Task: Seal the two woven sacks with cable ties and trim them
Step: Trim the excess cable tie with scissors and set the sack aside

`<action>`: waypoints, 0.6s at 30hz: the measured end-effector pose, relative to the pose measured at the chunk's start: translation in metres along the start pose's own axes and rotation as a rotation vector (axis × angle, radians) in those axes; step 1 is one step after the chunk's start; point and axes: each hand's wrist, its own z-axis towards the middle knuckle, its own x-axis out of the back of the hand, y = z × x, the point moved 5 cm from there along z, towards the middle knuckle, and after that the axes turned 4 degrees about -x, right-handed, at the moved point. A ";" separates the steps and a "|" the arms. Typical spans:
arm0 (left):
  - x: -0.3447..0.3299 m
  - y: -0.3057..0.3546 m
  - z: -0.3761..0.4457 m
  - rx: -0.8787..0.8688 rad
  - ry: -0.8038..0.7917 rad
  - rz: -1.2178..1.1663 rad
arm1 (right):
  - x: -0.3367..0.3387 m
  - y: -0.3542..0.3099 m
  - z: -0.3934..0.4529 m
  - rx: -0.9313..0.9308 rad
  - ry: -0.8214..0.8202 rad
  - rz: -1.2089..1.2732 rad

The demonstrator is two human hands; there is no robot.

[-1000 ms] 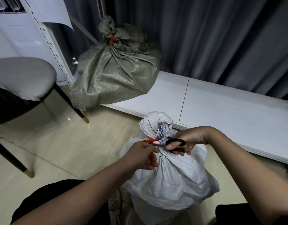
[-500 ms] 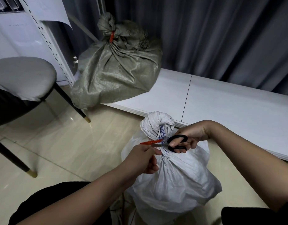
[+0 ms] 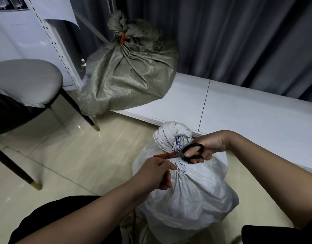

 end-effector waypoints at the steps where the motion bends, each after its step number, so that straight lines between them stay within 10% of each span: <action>1: 0.000 0.000 0.000 -0.001 0.006 -0.001 | 0.000 -0.001 0.000 0.012 -0.004 0.009; 18: 0.006 0.001 0.005 -0.005 0.040 0.032 | -0.002 -0.006 -0.002 0.038 0.076 0.004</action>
